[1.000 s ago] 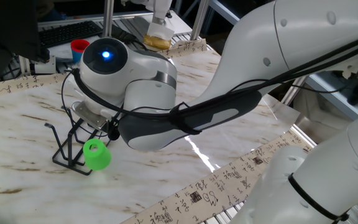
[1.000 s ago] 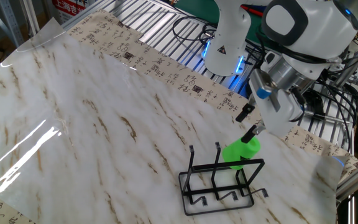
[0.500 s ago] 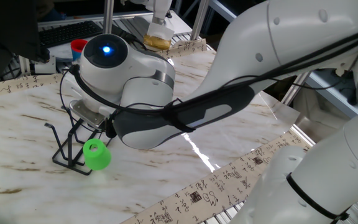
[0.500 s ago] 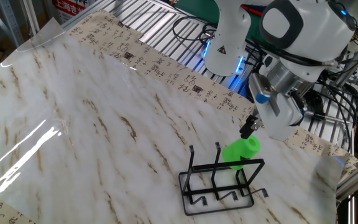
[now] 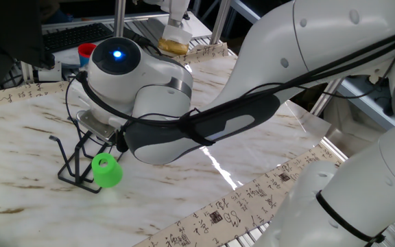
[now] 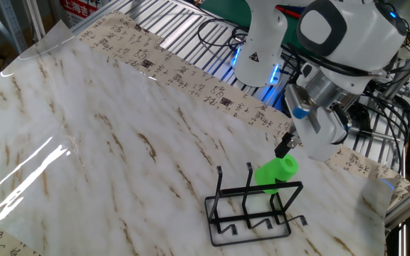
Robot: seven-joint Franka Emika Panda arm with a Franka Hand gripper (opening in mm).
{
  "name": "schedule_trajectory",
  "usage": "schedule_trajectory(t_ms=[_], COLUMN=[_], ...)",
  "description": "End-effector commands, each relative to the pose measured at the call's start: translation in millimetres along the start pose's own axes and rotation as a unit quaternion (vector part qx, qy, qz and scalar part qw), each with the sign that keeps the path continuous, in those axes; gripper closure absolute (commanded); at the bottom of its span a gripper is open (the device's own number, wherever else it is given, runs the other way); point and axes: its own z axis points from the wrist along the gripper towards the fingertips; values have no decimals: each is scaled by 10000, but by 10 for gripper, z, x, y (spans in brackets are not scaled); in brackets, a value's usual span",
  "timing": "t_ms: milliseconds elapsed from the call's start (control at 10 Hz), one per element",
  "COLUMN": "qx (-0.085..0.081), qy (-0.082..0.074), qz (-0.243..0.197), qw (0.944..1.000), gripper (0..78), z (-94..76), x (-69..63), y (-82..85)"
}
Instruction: Put the cup on the cup rack
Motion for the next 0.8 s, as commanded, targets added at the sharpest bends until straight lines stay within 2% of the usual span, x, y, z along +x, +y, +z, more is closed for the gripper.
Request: schedule_trajectory(t_ms=[100, 200, 300, 400, 700, 800], qx=[367, 328, 332, 380, 505, 554], qy=[1513, 1666, 1684, 1753, 1945, 2023], qz=[-1114, -1159, -1175, -1306, -1709, -1899], qw=[9815, 9786, 9781, 9751, 9646, 9591], gripper=[763, 763, 763, 763, 763, 763], z=[-199, -218, -222, -239, -242, -240], x=[-334, -372, -380, -416, -533, -589], y=[23, 18, 17, 7, -11, -19])
